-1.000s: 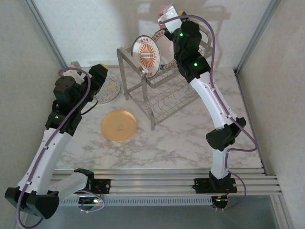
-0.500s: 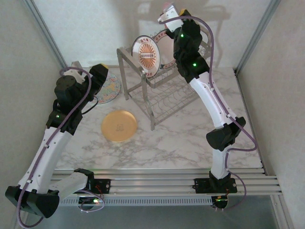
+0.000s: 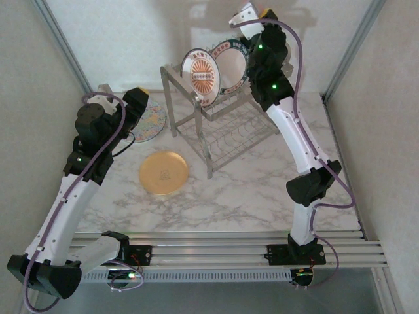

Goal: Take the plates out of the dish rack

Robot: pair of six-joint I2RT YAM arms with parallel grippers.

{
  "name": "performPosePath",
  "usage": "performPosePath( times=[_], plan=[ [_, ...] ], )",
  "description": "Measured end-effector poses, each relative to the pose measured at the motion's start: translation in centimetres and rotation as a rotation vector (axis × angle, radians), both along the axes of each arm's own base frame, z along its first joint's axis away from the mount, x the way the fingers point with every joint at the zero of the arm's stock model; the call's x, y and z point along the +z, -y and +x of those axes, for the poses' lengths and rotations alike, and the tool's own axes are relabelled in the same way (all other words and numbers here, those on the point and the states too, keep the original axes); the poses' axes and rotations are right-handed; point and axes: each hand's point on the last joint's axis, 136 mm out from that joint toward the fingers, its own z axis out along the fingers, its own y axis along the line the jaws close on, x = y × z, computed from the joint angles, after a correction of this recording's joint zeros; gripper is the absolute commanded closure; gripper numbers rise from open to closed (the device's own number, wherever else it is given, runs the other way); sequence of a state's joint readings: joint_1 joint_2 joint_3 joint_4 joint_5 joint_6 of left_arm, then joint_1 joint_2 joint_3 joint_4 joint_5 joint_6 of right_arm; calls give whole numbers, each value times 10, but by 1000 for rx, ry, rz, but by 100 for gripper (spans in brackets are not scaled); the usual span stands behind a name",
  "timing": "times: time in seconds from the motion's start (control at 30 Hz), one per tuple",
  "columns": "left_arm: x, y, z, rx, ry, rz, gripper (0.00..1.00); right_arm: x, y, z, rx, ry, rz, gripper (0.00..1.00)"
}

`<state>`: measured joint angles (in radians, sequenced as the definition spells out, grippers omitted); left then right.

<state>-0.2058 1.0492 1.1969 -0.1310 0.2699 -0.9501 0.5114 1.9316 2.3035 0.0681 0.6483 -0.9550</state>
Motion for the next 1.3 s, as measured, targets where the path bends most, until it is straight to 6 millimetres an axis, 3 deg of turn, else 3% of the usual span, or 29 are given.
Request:
performPosePath(
  times=[0.17, 0.33, 0.57, 0.8, 0.93, 1.1, 1.3],
  plan=[
    [8, 2, 1, -7, 14, -3, 32, 14, 11, -10, -20, 35, 22, 100],
    [30, 16, 3, -49, 67, -13, 31, 40, 24, -31, -28, 98, 68, 100],
    [81, 63, 6, -175, 191, 6, 28, 83, 49, -80, 31, 207, 231, 100],
    [112, 126, 16, -309, 287, 64, 27, 110, 66, -131, 222, 270, 435, 100],
    [121, 161, 25, -368, 324, 101, 27, 114, 63, -144, 341, 260, 525, 100],
    [123, 202, 38, -428, 357, 141, 25, 101, 44, -142, 482, 180, 615, 100],
    [121, 222, 54, -448, 368, 167, 25, 81, 21, -135, 598, 63, 691, 100]
  ],
)
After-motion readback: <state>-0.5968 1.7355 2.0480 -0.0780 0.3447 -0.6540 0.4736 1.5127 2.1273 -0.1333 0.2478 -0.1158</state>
